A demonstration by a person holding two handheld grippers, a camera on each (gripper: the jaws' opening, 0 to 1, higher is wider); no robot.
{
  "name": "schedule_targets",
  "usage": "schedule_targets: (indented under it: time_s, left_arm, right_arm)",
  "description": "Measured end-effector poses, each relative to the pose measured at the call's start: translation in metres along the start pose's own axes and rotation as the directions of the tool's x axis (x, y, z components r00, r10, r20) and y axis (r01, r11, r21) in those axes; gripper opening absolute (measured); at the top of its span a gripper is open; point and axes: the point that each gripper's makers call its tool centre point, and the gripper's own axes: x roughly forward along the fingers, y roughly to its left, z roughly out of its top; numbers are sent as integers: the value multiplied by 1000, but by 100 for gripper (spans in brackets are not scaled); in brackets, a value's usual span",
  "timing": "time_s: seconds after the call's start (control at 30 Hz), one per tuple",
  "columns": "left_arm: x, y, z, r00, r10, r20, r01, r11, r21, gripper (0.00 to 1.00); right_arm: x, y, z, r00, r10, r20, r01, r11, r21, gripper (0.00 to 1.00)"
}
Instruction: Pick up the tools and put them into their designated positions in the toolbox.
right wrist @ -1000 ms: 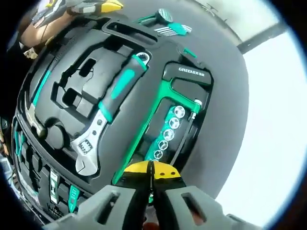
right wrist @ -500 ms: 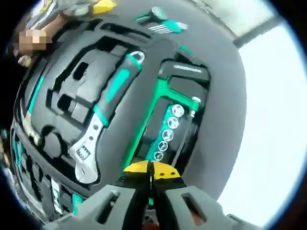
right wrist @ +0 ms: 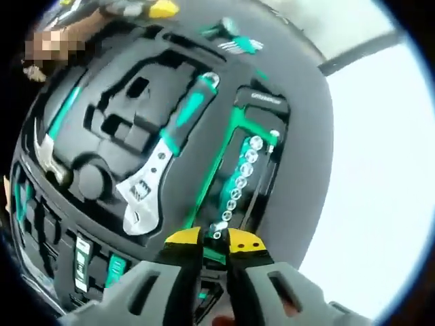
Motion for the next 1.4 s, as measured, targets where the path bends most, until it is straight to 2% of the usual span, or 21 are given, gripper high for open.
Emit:
schedule_targets:
  time_s: [0.03,0.13,0.23,0.33,0.37,0.43,0.57,0.63,0.77,0.83,0.87,1.07,1.23,1.33,1.37,1.4]
  left_arm:
    - [0,0,0,1000,0,0,0,1000,0,5]
    - [0,0,0,1000,0,1,0,1000,1,5]
    - [0,0,0,1000,2,3,-2,1000,3,5]
    - [-1,0,0,1000,3,4,-3,1000,4,5]
    - [0,0,0,1000,3,4,-3,1000,4,5]
    - [0,0,0,1000,4,5,-4,1000,5,5]
    - [0,0,0,1000,4,5,-4,1000,5,5]
    - [0,0,0,1000,4,5,-4,1000,5,5]
    - [-1,0,0,1000,4,6,-4,1000,5,5]
    - [-1,0,0,1000,4,5,-4,1000,5,5]
    - [-1,0,0,1000,4,6,-4,1000,6,5]
    - [-2,-1,0,1000,4,7,-4,1000,6,5]
    - [-2,-1,0,1000,5,8,-5,1000,7,5]
    - [-3,-1,0,1000,6,8,-6,1000,7,5]
    - [-3,-1,1,1000,6,8,-6,1000,7,5]
    - [-3,-1,1,1000,6,9,-6,1000,8,5]
  right_arm:
    - [2,0,1,1000,-10,11,11,1000,-12,6]
    - [3,-3,10,997,-50,63,48,998,38,7]
    - [4,-3,10,997,-63,53,65,997,-37,4]
    - [5,-2,7,998,-57,33,58,998,-40,2]
    - [3,-2,8,998,-54,44,54,999,-8,1]
    - [3,-3,8,997,-71,39,71,997,-19,1]
    - [6,3,7,998,-51,25,52,997,-50,3]
    - [7,-1,4,999,-43,15,44,997,-66,2]
    - [5,-9,1,999,-29,16,30,999,-34,1]
    - [4,-12,1,999,-21,37,19,998,59,0]
    - [3,-13,2,999,-23,44,20,997,70,0]
    - [2,-8,5,999,-5,39,3,998,62,0]
    - [3,-10,2,997,52,55,-60,985,159,0]
    - [2,-7,4,996,77,55,-85,981,175,0]
    - [2,-3,3,993,108,54,-117,972,206,0]
    - [2,0,3,988,143,54,-151,970,192,0]
